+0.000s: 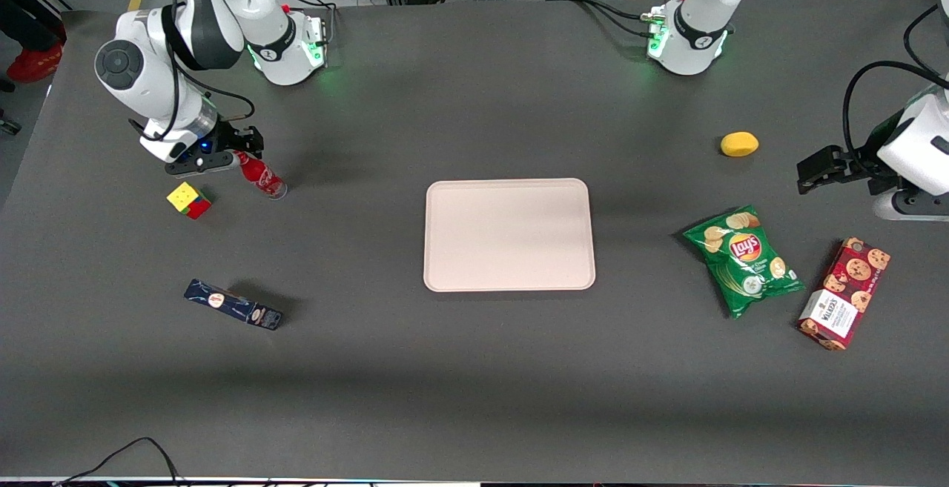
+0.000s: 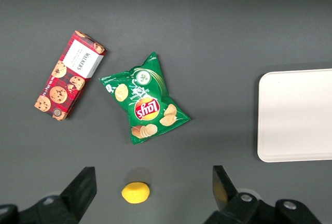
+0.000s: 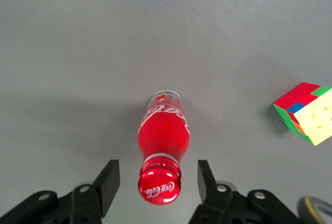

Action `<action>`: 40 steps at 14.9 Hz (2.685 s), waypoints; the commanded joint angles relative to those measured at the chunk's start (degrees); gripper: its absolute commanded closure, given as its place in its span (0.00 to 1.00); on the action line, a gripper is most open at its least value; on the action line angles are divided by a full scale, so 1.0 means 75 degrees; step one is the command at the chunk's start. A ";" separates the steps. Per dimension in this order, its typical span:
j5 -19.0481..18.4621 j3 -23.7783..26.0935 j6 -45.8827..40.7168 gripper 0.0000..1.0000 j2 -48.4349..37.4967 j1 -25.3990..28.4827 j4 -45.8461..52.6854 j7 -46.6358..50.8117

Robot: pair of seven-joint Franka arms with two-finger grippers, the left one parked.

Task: Place coke bottle on tray
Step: 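Lower the open right gripper around the bottle's neck and close it, then lift the bottle with the right gripper and carry it over the pink tray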

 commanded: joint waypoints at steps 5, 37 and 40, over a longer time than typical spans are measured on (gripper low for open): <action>-0.0072 -0.0005 0.0138 0.79 -0.0139 -0.0076 -0.0114 -0.0284; 0.1195 0.3485 -0.4456 1.00 0.4159 0.0321 0.8978 0.5161; 0.0868 0.3580 -0.4362 1.00 0.5027 0.0814 0.9564 0.6030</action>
